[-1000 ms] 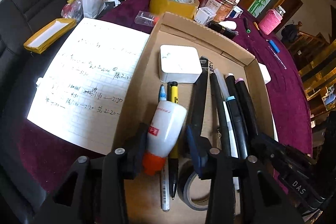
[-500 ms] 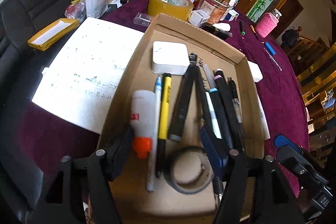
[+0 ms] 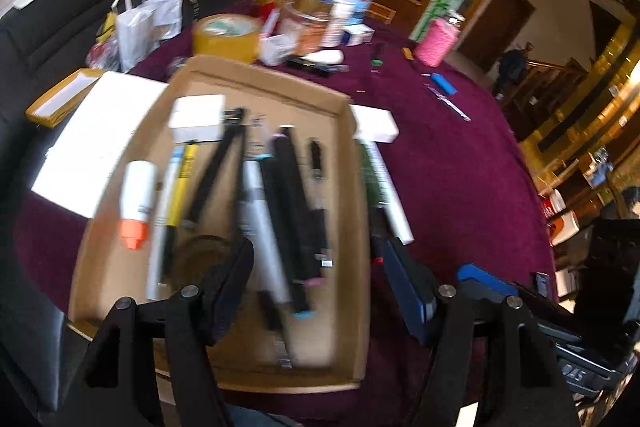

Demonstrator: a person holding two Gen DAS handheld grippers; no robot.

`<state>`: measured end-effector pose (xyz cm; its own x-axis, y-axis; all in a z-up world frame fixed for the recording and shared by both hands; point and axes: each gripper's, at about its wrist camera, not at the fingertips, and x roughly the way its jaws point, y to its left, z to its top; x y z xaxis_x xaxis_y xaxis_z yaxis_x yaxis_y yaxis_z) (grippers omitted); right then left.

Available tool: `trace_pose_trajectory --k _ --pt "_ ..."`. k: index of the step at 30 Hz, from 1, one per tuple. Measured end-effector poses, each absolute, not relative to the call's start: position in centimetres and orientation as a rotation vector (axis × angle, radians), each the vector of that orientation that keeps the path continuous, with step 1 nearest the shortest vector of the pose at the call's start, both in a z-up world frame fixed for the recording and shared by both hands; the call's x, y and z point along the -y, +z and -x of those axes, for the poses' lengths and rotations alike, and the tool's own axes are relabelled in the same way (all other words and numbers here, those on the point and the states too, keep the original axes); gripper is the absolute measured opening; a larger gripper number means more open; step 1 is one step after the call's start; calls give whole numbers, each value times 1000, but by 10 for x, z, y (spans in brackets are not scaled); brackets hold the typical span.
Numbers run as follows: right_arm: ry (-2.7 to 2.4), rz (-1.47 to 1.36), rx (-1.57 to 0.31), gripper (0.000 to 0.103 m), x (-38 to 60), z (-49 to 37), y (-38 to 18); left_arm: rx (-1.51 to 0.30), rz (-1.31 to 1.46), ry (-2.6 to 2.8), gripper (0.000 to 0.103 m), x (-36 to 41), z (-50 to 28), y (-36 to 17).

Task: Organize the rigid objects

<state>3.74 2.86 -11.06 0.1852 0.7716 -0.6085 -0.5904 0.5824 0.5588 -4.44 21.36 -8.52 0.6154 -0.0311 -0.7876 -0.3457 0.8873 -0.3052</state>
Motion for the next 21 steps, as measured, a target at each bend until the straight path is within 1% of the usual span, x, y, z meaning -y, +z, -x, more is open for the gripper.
trace_pose_trajectory --k 8,16,19,21 --pt "916 -245 -1013 46 15 -66 -114 -878 436 118 66 -175 28 -77" --pt "898 -91 -1052 46 -10 -101 -118 -869 437 102 66 -176 18 -79" --pt "912 -4 -1077 41 -38 -117 -126 -864 462 109 67 -186 19 -82" --pt "925 42 -1095 32 -54 -123 -134 -871 467 117 66 -192 19 -86"
